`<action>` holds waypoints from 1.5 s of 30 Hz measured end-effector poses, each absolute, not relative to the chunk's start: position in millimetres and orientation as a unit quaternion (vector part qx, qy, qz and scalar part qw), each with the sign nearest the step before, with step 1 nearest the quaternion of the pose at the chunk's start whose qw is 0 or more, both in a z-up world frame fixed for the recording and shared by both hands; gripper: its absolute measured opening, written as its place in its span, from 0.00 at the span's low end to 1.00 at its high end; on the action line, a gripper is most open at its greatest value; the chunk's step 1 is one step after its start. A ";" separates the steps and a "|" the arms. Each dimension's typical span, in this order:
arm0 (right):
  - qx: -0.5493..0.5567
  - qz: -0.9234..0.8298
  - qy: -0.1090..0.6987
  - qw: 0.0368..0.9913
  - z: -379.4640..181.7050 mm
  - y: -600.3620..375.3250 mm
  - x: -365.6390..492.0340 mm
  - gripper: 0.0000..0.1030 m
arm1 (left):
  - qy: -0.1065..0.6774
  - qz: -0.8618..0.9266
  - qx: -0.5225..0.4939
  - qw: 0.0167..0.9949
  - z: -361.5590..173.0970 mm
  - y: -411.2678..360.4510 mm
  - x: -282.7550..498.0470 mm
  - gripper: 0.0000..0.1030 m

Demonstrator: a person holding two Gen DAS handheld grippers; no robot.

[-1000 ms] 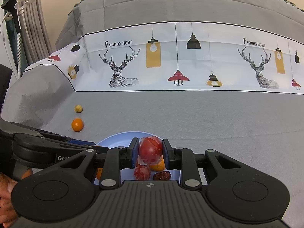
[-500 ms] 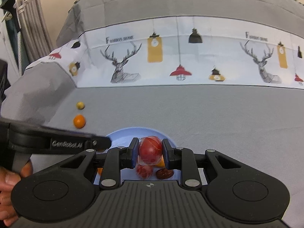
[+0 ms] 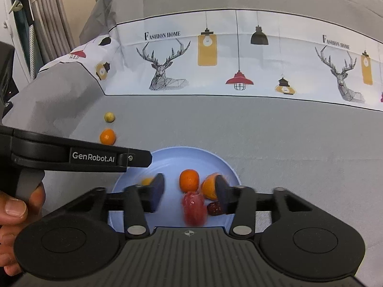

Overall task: Organize fruits
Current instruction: 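Open both tools to release the yellow and red fruits onto the plate, then move both tools away from the plate toward the remaining loose fruits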

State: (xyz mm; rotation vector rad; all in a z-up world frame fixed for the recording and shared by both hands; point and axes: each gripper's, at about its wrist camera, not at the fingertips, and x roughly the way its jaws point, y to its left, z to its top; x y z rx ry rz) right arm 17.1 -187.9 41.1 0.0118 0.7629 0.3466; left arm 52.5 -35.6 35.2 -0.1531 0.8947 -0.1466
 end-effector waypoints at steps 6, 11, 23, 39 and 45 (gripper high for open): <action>0.007 0.157 0.371 0.915 40.7 -189.4 17.6 0.56 | 0.435 -0.070 -0.073 0.895 35.9 -35.9 53.0 0.36; -0.001 0.147 0.370 0.917 39.7 -188.4 17.4 0.58 | 0.437 -0.062 -0.068 0.895 36.1 -34.5 54.2 0.36; 0.020 0.109 0.326 0.939 52.3 -201.9 18.0 0.41 | 0.395 -0.042 -0.013 0.918 48.3 -42.1 47.6 0.15; 0.036 0.115 0.305 0.945 59.1 -210.2 9.9 0.30 | 0.360 -0.025 -0.029 0.932 67.7 -21.5 41.0 0.15; 0.033 0.122 0.303 0.944 59.4 -205.5 10.8 0.30 | 0.353 -0.031 -0.025 0.935 71.5 -22.6 39.9 0.15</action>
